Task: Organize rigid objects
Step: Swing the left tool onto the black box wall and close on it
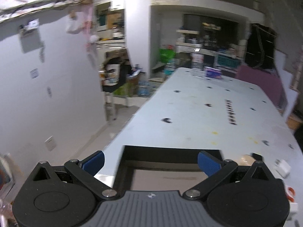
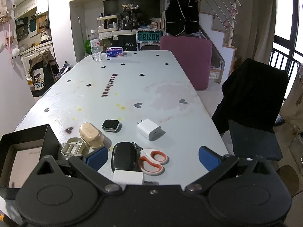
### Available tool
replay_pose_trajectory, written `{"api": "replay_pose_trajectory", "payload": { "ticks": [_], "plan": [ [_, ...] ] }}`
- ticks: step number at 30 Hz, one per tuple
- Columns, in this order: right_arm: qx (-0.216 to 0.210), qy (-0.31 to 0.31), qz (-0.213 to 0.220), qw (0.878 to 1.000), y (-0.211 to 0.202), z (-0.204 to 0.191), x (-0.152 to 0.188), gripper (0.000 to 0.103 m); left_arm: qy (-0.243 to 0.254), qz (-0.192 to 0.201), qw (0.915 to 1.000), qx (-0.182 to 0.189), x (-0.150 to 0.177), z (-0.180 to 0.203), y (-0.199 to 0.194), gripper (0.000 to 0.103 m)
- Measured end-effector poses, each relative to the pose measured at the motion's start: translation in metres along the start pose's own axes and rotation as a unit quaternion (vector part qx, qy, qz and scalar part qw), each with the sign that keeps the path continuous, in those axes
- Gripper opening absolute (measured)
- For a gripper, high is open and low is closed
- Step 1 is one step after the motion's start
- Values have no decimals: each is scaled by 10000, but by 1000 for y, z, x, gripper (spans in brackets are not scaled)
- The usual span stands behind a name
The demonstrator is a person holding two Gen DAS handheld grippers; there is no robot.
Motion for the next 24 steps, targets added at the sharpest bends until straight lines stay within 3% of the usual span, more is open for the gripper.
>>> {"api": "replay_pose_trajectory", "payload": {
  "ticks": [11,17,20,24],
  "plan": [
    [46,9,-101,9999,7,0,3,103,-618,-431,9963,-418,15,-49,28,103],
    [38,5,-135,9999,10,0,3,103,-591,-690,9945,-519,28,-53,34,103],
    [27,23,-157,9999,11,0,4,103,-363,-987,9938,-354,38,-52,45,103],
    [55,23,-204,9998,14,-1,6,103,-341,-1065,9937,28,48,-51,46,102]
  ]
}}
Point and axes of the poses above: each gripper's, at about its wrist camera, not at the fingertips, and y roughly the way its jaws point, z to its right, x to its underside, the point moved 5 cm from there along y, roughly the way its jaws point, and after that the axes turned 6 degrees about y, right-handed, at the moved point
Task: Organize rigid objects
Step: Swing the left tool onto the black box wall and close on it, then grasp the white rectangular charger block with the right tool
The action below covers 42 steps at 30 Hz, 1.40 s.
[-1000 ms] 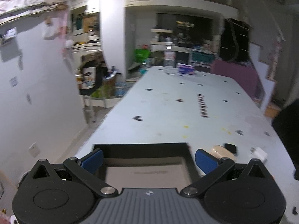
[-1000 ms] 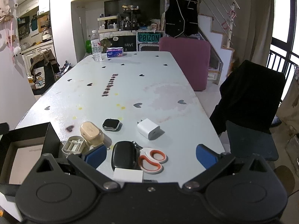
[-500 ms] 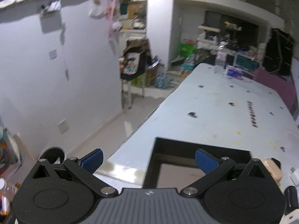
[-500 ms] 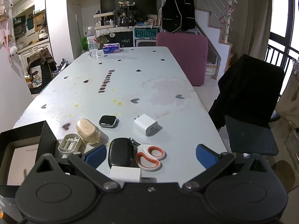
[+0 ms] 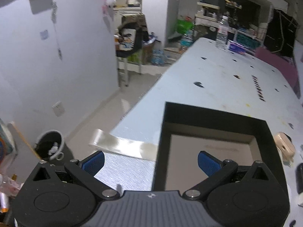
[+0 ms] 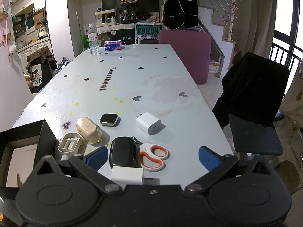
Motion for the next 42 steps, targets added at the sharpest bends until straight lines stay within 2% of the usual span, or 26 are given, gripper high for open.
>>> {"api": "replay_pose_trajectory", "payload": {
  "ticks": [1,5,7,13,15,17,19,21,25,34,40,42],
  "plan": [
    [4,-1,-12,10000,1,0,0,103,20,-10,10000,36,1,0,0,101],
    [11,-11,-54,10000,4,-1,2,103,74,-122,9997,204,5,3,2,74],
    [2,-4,-79,10000,5,-2,2,103,130,-206,9994,261,7,6,5,67],
    [-5,169,-222,9996,13,2,4,103,247,-247,9987,377,9,11,7,36],
    [-75,225,-326,9992,18,2,6,103,234,-267,9989,321,10,10,8,17],
    [-128,244,-462,9986,25,1,9,103,228,-240,9992,215,9,7,7,10],
    [-125,215,-571,9981,32,-2,13,101,189,-232,9993,225,8,6,7,8],
    [-116,156,-705,9973,39,-6,18,93,206,-223,9993,214,8,6,7,4],
    [-268,179,-967,9948,53,-10,27,77,262,-203,9991,248,7,7,7,3],
    [-442,240,-1104,9926,56,-18,33,70,359,-151,9990,212,6,8,8,3],
    [-505,248,-1134,9920,58,-23,37,52,392,-117,9990,192,7,10,9,3],
    [-461,223,-1081,9928,58,-24,38,52,357,-125,9991,216,8,9,9,3]
  ]
}}
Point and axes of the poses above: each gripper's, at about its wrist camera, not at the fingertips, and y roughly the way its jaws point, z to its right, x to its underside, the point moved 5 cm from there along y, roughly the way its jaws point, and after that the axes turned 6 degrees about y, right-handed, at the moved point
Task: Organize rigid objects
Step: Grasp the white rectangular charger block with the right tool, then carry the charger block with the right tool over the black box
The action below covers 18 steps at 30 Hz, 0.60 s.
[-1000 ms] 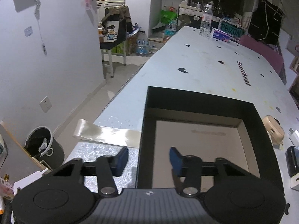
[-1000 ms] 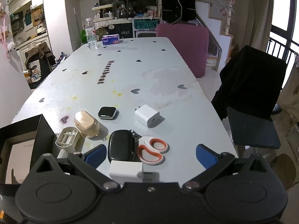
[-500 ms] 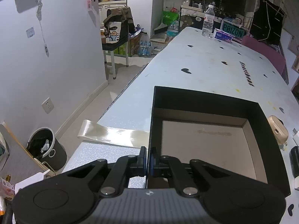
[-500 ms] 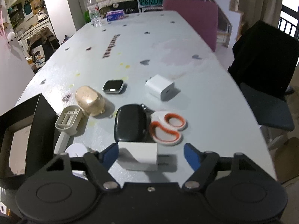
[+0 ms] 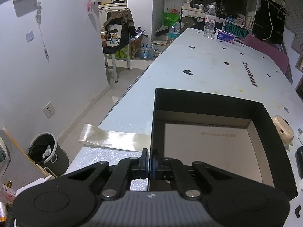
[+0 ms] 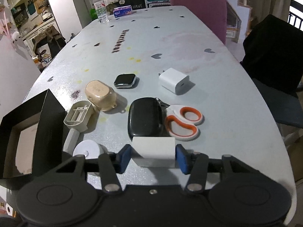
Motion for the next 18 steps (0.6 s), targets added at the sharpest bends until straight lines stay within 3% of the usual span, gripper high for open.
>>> {"api": "replay_pose_trajectory", "payload": {
  "ticks": [11,18],
  "plan": [
    [215,177,232,9993,-10,6,-5,51,-47,34,9999,95,1,-5,-1,3],
    [-72,134,544,9984,-34,-10,-12,51,167,39,9998,109,1,-2,-2,3]
  ]
}}
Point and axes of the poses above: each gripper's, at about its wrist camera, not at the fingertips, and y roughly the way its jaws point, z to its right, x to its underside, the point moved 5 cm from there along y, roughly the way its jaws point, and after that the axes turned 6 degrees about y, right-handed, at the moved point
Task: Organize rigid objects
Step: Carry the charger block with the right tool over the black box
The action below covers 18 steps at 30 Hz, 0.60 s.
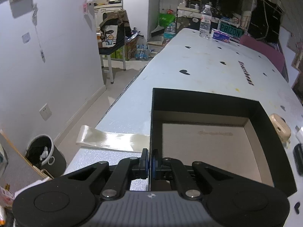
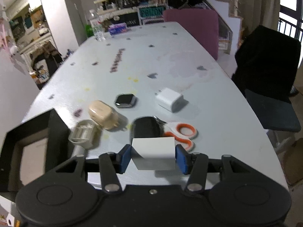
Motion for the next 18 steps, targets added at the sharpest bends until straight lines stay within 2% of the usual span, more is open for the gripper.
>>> {"api": "replay_pose_trajectory", "payload": {
  "ticks": [8,18],
  "plan": [
    [-587,-352,165,9975,-25,-51,-8,51,456,37,9990,10,0,11,-2,3],
    [-1191,-1128,44,9864,-34,-142,-8,51,390,42,9992,101,1,7,-1,4]
  ]
}}
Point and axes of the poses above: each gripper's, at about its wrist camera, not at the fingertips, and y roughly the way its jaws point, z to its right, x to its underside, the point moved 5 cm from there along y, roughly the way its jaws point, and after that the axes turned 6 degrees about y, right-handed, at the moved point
